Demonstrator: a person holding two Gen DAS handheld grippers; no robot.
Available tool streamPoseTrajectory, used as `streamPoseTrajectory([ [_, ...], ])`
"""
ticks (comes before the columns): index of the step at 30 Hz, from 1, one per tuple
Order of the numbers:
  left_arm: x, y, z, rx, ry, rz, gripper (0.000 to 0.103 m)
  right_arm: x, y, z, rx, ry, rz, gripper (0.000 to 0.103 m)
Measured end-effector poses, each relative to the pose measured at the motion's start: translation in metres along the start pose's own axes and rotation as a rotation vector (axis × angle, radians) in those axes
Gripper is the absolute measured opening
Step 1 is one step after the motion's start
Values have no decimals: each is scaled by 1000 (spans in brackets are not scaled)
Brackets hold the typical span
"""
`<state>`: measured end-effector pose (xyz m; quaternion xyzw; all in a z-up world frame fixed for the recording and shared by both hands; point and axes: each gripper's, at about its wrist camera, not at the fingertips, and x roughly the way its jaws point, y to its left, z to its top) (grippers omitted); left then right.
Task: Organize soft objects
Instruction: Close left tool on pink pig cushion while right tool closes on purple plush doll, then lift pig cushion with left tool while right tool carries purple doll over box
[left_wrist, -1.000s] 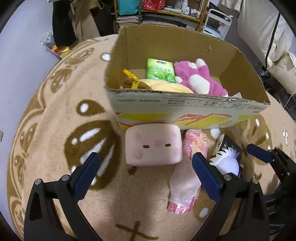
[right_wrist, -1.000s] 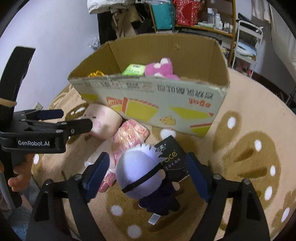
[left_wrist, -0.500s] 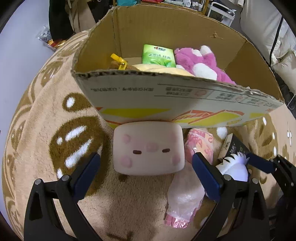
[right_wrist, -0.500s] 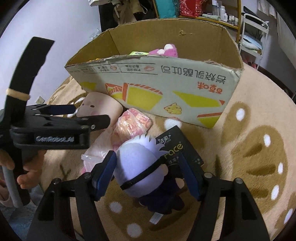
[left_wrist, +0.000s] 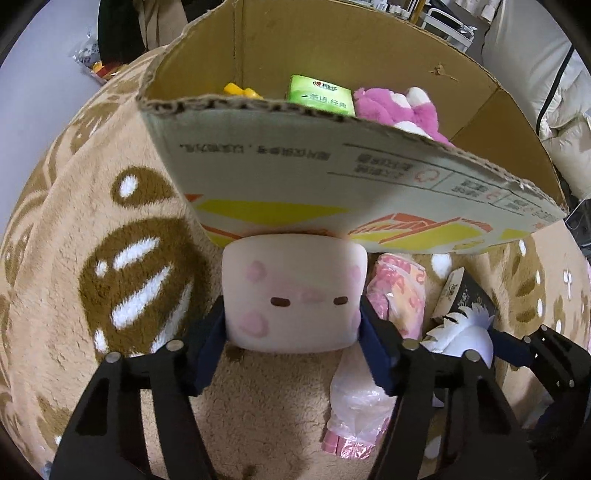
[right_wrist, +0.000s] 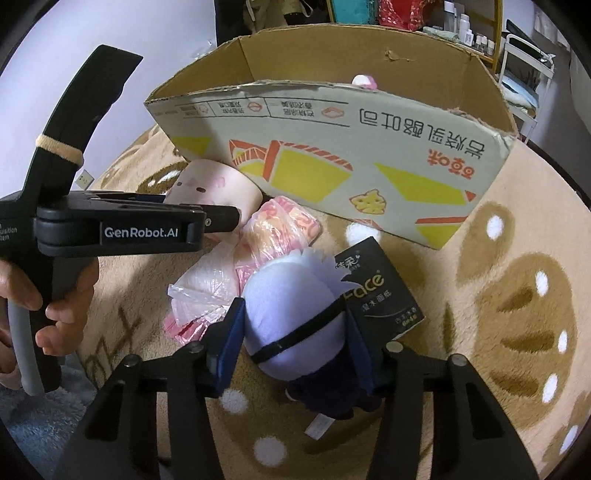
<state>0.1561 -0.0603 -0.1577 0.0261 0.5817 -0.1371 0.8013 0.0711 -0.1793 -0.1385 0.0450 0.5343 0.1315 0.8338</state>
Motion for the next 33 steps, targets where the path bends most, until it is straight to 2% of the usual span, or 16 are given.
streamPoseTrajectory([
  [9, -17, -5, -12, 14, -23, 39, 61, -25, -8, 0, 30, -89, 18, 54],
  [20, -54, -2, -26, 11, -107, 76, 60, -63, -14, 3, 73, -245, -34, 54],
  [23, -66, -6, -31, 28, -148, 95, 60, -71, -16, 4, 90, -287, -66, 54],
  [27, -85, -10, -34, 21, -199, 85, 60, -82, -22, 4, 119, -338, -72, 54],
  [33, -122, -14, -37, 23, -360, 129, 60, -107, -22, 4, 117, -442, -82, 54],
])
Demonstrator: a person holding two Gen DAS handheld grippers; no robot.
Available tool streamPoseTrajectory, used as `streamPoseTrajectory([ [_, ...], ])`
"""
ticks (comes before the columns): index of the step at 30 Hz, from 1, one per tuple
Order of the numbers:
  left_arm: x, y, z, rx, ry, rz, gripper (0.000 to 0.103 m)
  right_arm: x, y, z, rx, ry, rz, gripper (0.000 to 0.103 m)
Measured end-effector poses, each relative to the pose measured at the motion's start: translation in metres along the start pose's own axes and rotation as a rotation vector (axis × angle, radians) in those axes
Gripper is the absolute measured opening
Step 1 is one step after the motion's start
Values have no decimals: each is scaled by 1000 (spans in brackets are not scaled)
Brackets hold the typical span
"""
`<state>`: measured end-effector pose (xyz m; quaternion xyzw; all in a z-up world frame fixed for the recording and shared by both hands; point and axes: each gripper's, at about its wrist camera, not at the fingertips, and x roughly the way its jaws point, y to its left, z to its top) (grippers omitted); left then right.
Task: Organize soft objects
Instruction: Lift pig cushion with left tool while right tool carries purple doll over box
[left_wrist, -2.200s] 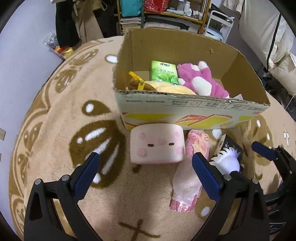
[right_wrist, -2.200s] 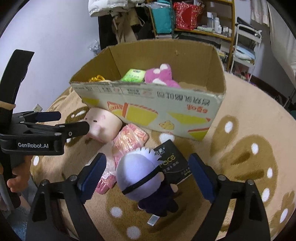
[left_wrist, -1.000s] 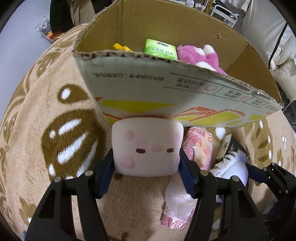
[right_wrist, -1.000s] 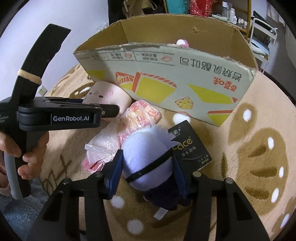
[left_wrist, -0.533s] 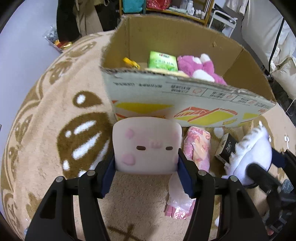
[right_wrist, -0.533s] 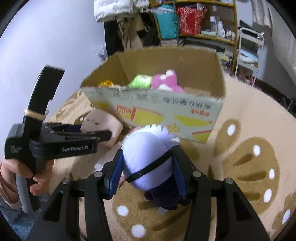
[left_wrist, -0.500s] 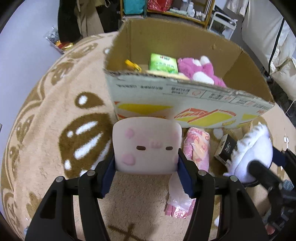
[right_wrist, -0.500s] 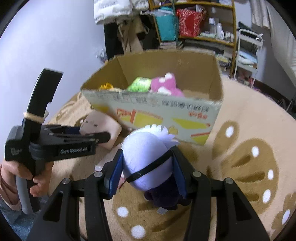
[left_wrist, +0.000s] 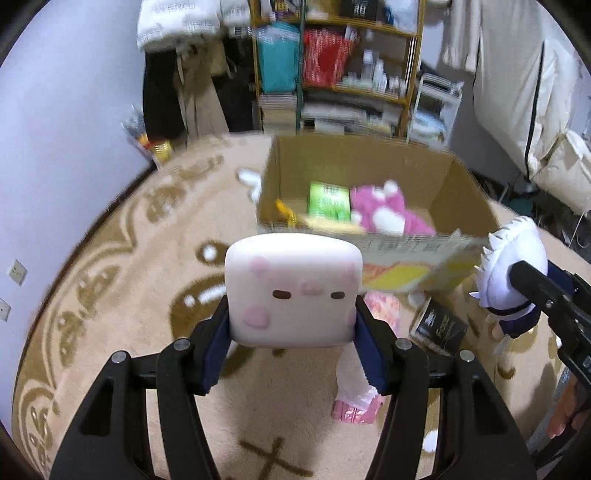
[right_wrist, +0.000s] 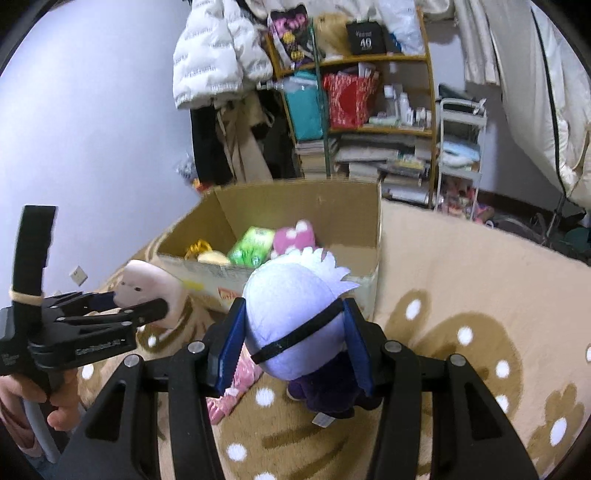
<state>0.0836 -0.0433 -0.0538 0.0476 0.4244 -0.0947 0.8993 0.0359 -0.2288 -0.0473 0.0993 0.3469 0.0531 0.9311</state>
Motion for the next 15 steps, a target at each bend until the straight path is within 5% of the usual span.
streamPoseTrajectory([
  [15, -58, -1, 14, 2, -325, 45, 60, -35, 4, 21, -23, -194, -49, 54],
])
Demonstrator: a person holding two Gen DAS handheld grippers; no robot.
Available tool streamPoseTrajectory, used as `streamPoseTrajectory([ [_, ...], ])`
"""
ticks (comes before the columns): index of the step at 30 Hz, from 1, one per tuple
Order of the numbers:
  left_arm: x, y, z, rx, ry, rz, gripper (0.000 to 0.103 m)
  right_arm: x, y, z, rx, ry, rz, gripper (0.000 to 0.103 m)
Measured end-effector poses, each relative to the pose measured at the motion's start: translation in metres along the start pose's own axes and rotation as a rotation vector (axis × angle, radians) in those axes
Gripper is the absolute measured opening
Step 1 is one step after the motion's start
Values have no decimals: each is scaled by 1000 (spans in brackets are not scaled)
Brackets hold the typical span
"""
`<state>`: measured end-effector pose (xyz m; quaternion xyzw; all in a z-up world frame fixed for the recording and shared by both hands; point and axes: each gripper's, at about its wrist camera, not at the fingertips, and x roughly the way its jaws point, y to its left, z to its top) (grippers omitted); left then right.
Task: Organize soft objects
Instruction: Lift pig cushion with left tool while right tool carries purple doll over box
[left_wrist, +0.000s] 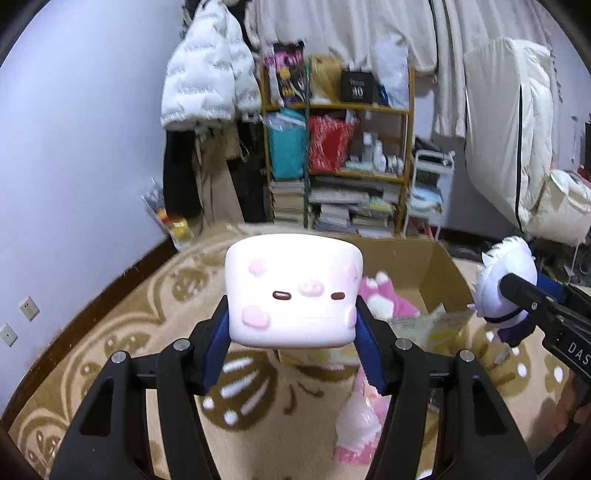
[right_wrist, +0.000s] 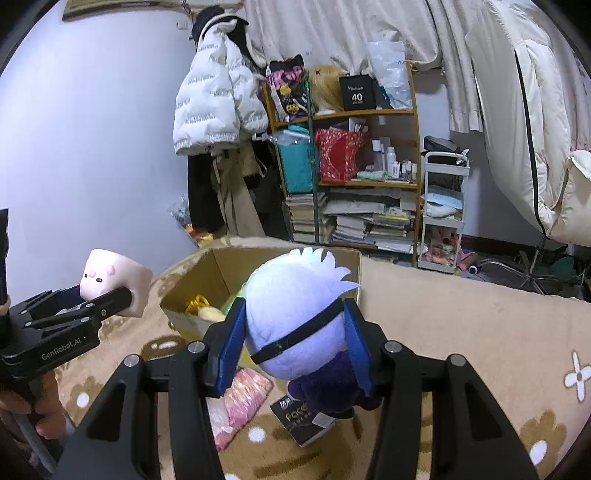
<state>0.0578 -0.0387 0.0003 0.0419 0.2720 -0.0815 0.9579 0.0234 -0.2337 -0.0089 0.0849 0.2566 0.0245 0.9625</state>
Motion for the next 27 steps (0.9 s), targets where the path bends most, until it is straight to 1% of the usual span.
streamPoseTrajectory([
  [4, 0, 0, 9, 7, -33, 10, 60, -2, 0, 7, -1, -35, 7, 54],
  [9, 2, 0, 19, 9, -72, -14, 60, 2, 1, 18, -2, -76, 17, 54],
  [14, 10, -6, 24, 25, -89, -33, 60, 11, 0, 26, 0, -95, 31, 54],
  [20, 28, -17, 28, 65, -85, -36, 60, 13, -1, 28, 0, -96, 31, 54],
  [27, 48, -21, 29, 81, -51, -40, 60, 18, -1, 31, -1, -98, 37, 55],
])
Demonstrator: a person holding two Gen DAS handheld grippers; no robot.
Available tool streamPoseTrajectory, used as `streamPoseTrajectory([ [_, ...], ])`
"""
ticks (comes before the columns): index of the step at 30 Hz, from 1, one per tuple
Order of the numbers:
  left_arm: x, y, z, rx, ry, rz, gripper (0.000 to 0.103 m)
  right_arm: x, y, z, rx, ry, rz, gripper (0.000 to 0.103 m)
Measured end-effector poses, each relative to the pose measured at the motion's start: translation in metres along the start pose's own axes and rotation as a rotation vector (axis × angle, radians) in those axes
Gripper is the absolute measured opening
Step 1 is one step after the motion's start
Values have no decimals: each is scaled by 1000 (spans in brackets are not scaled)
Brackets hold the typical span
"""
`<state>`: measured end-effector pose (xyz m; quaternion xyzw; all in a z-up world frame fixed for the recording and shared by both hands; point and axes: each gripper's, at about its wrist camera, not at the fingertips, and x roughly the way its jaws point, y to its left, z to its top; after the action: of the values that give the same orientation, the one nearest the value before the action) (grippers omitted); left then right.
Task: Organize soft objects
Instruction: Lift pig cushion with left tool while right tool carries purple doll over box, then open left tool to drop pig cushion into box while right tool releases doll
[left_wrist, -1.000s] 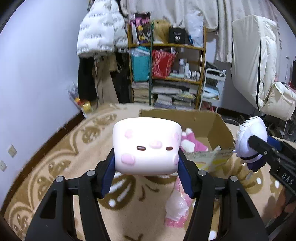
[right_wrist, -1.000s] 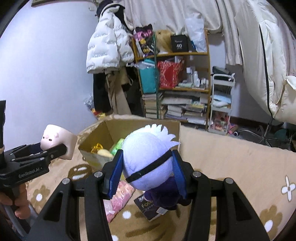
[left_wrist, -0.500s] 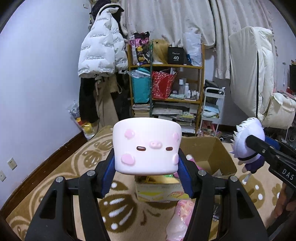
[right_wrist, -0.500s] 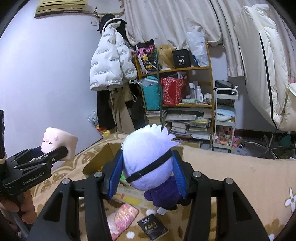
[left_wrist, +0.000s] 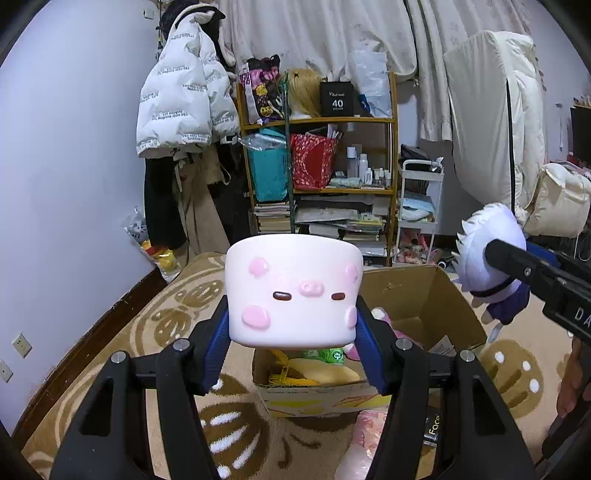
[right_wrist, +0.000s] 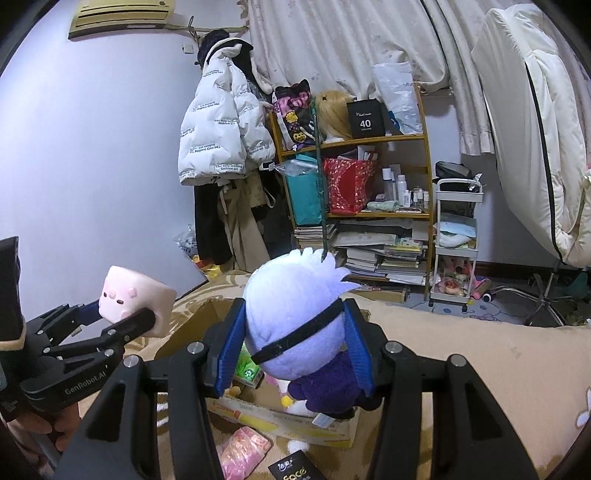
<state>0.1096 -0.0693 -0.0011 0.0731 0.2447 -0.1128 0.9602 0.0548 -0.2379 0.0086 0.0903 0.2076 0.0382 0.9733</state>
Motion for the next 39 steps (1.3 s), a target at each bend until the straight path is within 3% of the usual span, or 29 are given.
streamPoseTrajectory([
  [7, 19, 4, -4, -12, 47, -9, 61, 32, -4, 13, 1, 15, 15, 55],
  [15, 40, 5, -11, -15, 105, -22, 61, 53, -9, 1, 4, 57, 34, 55],
  [39, 54, -10, -20, 40, 142, -99, 63, 67, -8, -20, 14, 95, 70, 60],
])
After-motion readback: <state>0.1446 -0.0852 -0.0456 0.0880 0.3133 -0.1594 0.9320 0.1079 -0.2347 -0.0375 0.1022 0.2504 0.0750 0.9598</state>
